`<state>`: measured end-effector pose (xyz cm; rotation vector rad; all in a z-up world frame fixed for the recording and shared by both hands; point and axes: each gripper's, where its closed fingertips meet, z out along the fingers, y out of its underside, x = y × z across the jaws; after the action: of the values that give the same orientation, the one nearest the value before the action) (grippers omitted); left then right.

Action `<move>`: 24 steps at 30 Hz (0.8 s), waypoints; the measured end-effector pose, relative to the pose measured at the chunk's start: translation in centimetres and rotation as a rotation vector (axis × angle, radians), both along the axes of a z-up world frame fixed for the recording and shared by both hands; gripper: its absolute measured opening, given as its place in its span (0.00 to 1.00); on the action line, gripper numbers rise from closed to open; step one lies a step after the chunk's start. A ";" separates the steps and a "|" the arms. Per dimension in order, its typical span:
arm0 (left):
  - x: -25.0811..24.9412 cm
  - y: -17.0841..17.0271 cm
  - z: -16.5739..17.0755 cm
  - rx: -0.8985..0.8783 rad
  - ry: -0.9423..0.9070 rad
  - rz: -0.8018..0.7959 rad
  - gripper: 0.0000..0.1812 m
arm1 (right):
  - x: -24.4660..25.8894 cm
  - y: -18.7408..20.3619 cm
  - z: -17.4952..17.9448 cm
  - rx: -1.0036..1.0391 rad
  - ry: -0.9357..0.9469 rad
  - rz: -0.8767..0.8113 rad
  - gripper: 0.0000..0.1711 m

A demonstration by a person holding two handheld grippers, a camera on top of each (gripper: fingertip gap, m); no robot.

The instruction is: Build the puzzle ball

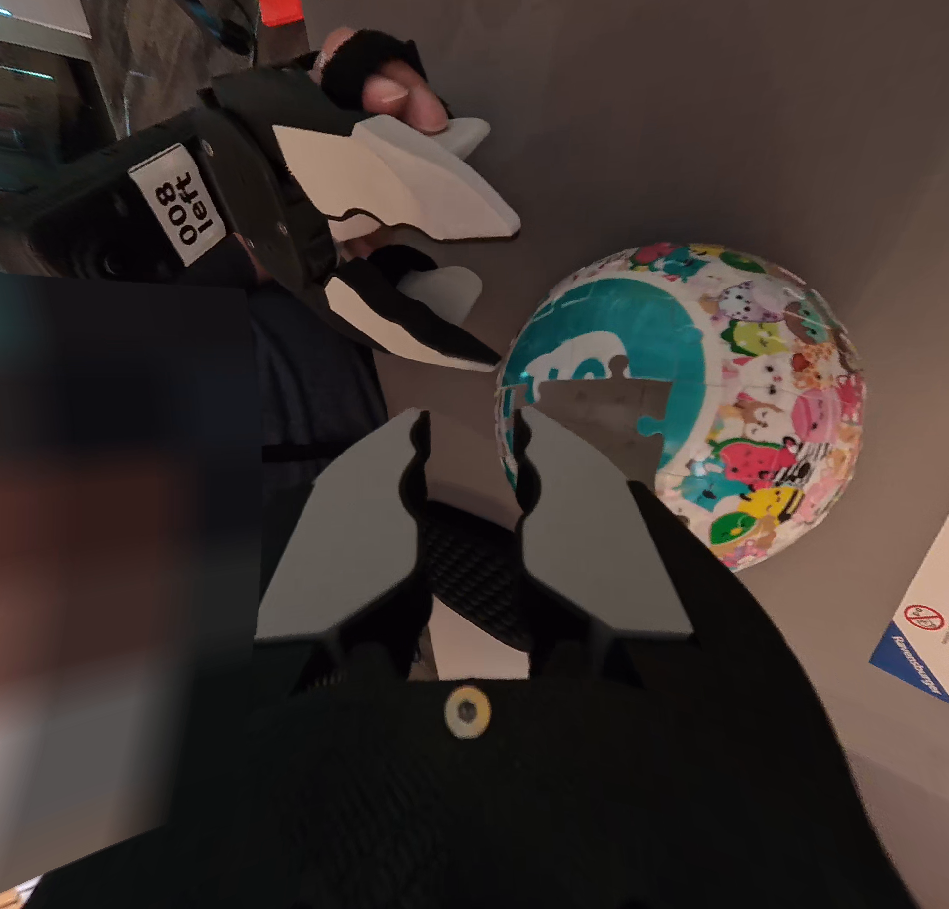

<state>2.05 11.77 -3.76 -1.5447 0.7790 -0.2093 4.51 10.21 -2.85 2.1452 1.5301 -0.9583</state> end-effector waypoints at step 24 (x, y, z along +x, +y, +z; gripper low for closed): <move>0.3 0.0 0.1 0.016 -0.006 -0.016 0.24 | 0.3 0.5 -1.8 -0.035 -0.053 -0.022 0.07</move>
<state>2.36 11.82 -3.64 -1.5227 0.7861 -0.2189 4.81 10.75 -4.65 2.1499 1.4581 -0.9209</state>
